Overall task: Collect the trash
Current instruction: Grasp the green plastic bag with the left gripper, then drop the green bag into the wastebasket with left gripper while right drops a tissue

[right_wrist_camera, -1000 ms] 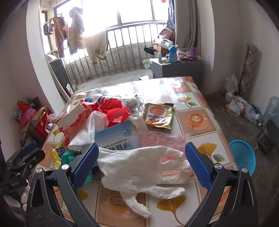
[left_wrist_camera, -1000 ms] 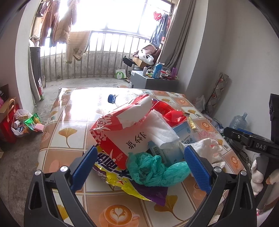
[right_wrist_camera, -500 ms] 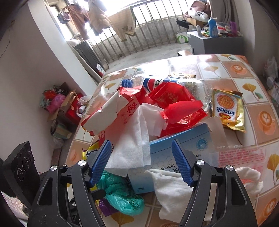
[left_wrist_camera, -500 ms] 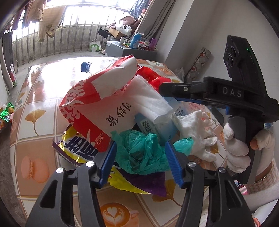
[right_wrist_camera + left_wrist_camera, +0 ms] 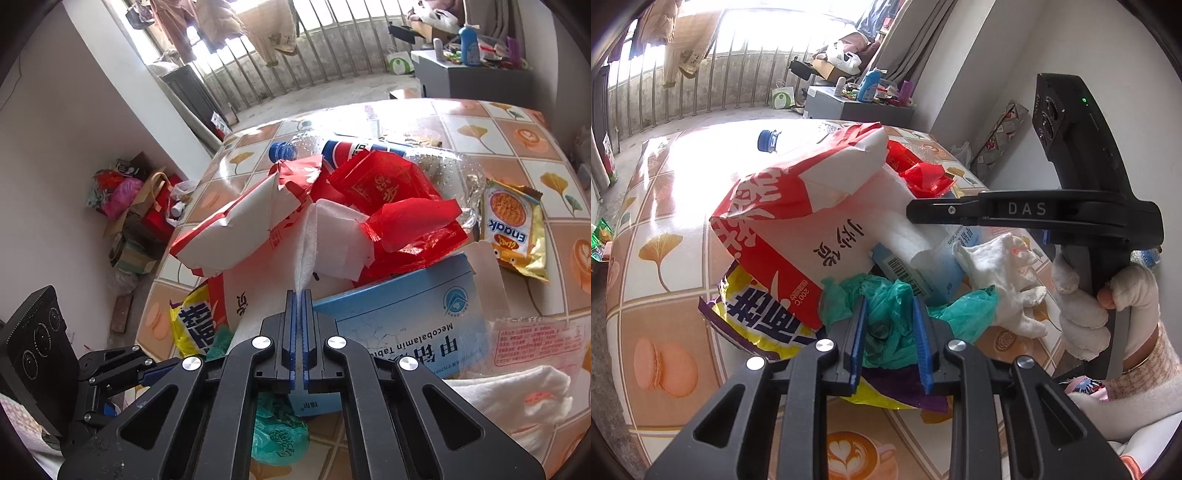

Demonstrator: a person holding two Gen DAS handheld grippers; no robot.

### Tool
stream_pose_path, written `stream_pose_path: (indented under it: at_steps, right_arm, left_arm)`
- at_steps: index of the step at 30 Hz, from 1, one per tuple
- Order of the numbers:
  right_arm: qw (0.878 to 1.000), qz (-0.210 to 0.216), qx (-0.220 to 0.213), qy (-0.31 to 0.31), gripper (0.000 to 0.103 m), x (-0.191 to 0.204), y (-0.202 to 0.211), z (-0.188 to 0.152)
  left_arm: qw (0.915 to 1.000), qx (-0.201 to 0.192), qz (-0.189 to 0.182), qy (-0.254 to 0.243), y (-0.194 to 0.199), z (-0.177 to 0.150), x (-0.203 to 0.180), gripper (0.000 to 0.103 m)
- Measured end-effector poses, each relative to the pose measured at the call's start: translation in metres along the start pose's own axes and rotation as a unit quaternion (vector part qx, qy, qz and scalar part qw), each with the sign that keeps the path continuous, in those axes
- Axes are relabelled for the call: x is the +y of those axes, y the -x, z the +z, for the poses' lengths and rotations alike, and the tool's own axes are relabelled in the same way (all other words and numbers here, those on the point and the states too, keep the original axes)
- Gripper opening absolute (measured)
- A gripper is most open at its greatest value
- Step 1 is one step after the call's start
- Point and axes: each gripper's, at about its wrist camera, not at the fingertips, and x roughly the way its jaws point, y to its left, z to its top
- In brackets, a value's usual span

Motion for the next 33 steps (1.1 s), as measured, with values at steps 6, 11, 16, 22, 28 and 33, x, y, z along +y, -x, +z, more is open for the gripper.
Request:
stream_pose_path:
  at_steps: [6, 11, 16, 22, 28, 33]
  right_arm:
    - [0.998, 0.041, -0.055, -0.006, 0.0, -0.001, 0.035, 0.014]
    - [0.989, 0.074, -0.125, -0.012, 0.0, -0.012, 0.082, 0.025]
    - [0.973, 0.119, -0.197, -0.034, 0.0, -0.033, 0.13, 0.027]
    - [0.951, 0.106, -0.276, -0.092, 0.0, -0.087, 0.181, 0.01]
    - [0.93, 0.023, -0.324, -0.173, 0.0, -0.155, 0.22, -0.03]
    - [0.905, -0.064, -0.346, -0.239, 0.0, -0.214, 0.242, -0.064]
  left_arm:
    - [0.9991, -0.03, -0.017, -0.023, 0.029, 0.009, -0.011, 0.019]
    - [0.9943, -0.081, -0.039, -0.056, 0.068, 0.03, -0.028, 0.019]
    - [0.9875, -0.122, -0.074, -0.067, 0.092, 0.063, -0.041, 0.019]
    - [0.9825, -0.137, -0.094, -0.084, 0.08, 0.104, -0.065, 0.019]
    - [0.9838, -0.087, -0.123, -0.097, 0.021, 0.15, -0.116, 0.019]
    - [0.9844, 0.008, -0.147, -0.096, -0.069, 0.199, -0.18, 0.019]
